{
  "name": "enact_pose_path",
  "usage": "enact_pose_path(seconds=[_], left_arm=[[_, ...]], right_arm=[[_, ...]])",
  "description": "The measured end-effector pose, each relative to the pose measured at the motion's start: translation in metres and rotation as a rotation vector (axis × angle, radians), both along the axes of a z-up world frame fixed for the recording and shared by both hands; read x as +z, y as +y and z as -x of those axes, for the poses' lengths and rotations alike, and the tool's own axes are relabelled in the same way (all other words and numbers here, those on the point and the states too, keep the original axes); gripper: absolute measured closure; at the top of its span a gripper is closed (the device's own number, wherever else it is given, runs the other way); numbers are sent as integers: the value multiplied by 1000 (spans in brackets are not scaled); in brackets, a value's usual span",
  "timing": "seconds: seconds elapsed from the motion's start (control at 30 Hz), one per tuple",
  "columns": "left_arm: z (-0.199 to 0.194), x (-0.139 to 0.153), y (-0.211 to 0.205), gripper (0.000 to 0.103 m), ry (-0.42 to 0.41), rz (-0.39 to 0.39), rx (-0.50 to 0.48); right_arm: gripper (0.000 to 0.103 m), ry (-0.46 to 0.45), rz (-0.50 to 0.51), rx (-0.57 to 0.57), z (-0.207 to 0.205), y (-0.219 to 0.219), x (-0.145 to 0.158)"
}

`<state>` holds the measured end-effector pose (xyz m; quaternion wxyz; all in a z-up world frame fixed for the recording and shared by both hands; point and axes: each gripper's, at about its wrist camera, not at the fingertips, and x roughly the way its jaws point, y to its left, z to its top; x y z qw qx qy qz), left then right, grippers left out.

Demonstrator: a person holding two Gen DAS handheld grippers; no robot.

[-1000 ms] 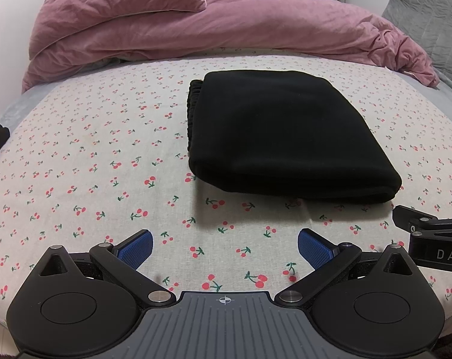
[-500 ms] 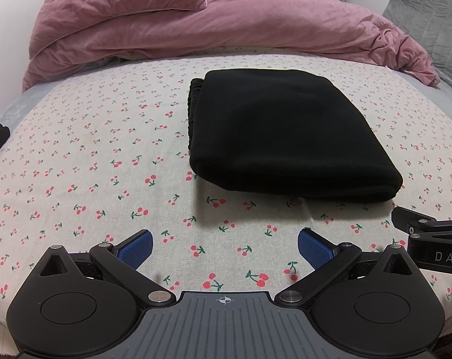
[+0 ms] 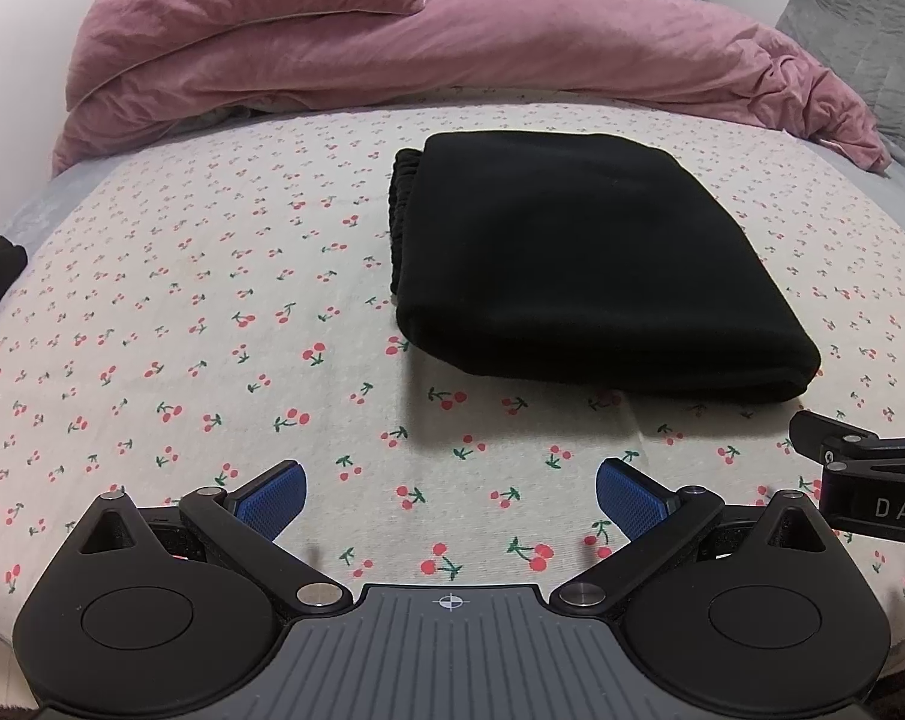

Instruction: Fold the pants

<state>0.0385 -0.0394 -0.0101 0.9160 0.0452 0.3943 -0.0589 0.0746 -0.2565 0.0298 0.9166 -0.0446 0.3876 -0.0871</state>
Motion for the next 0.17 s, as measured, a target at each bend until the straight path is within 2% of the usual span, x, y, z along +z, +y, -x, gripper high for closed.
enact_pose_path(seconds=[0.17], left_arm=[[-2, 1, 2, 0, 11, 12, 0]], right_arm=[[1, 1, -5, 9, -1, 1, 0]])
